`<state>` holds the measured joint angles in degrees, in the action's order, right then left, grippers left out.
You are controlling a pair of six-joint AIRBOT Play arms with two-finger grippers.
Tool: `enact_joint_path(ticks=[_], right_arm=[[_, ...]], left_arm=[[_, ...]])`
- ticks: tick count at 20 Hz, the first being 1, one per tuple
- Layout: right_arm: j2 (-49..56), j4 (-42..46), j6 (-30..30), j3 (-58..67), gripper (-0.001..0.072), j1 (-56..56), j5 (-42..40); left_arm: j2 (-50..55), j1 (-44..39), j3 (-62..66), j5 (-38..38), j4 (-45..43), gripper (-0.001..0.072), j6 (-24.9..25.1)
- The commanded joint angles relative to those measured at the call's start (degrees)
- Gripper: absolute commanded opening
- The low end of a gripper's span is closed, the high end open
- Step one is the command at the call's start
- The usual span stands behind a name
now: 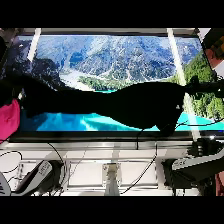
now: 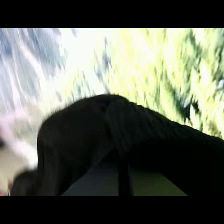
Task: Fold the clothes and pants, and hang the long-sleeved shirts on hangers.
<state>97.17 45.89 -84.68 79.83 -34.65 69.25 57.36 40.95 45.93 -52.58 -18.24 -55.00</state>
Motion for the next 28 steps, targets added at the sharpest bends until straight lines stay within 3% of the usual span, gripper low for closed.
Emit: enact_joint_path(ticks=[1,3,4,5,6,7,10,11,13,14,16,17,18,19,20,23,26,28], right_arm=[[-0.02,2.03,-7.10,0.87,0.0011,0.07,-6.95],[-0.02,3.58,-9.38,0.87,0.0011,0.07,-7.65],[-0.02,4.33,-9.35,0.87,0.0011,0.04,-7.63],[-0.02,5.09,-9.35,0.87,0.0011,0.04,-7.65],[-0.02,5.68,-9.35,0.87,0.0011,0.04,-7.63],[-0.02,6.01,-9.35,0.87,0.0012,0.04,-7.58],[-0.02,6.01,-9.31,0.87,0.0011,0.04,-7.37],[-0.02,6.03,-9.11,0.87,0.0011,0.04,-7.19],[0.00,6.03,-7.52,0.87,0.0011,0.00,-6.43],[0.02,6.05,-6.45,0.87,0.0011,0.00,-5.86],[0.04,6.08,-4.85,0.87,0.0011,0.00,-5.35],[0.04,6.05,-4.17,0.87,0.0011,0.00,-5.38],[0.04,6.05,-4.07,0.87,0.0010,0.00,-5.40],[0.04,5.99,-3.43,0.87,0.0010,0.02,-5.44],[0.04,5.99,-2.19,0.87,0.0010,0.02,-5.40],[0.04,5.99,-1.57,0.87,0.0011,0.04,-5.40],[0.04,5.99,-1.51,0.87,0.0011,0.07,-5.44],[0.04,5.99,-1.51,0.87,0.0011,0.07,-5.44]], left_arm=[[3.78,-6.38,0.00,16.55,2.45,0.0005,-0.70],[7.34,-9.42,0.00,19.12,2.43,0.0007,-0.68],[9.31,-10.36,0.00,19.15,2.43,0.0053,-0.68],[11.04,-11.02,0.00,19.12,2.38,0.0209,-0.68],[12.61,-11.30,0.00,18.93,1.97,0.0408,-0.68],[14.10,-11.39,0.00,18.93,1.77,0.0541,-0.68],[15.78,-9.46,0.02,18.93,0.13,0.0538,-0.63],[15.63,-8.20,0.02,18.05,-2.27,0.0446,-0.68],[15.54,-5.05,0.02,12.09,-9.20,0.0003,-0.66],[15.67,-4.00,0.00,9.75,-13.46,0.0005,-1.53],[16.26,-2.67,0.00,8.79,-24.37,0.0006,-13.73],[16.70,-2.36,0.02,8.72,-28.48,0.0040,-18.71],[17.09,-2.38,0.02,8.35,-30.71,0.0182,-19.37],[17.46,-2.43,0.00,8.35,-31.95,0.0378,-19.15],[17.86,-2.67,0.02,8.44,-32.06,0.0447,-19.15],[19.61,-2.69,0.02,10.12,-29.07,0.0447,-19.17],[22.25,-2.71,0.02,10.51,-19.74,0.0447,-19.08],[23.98,-3.32,0.02,10.34,-17.42,0.0447,-16.22]])
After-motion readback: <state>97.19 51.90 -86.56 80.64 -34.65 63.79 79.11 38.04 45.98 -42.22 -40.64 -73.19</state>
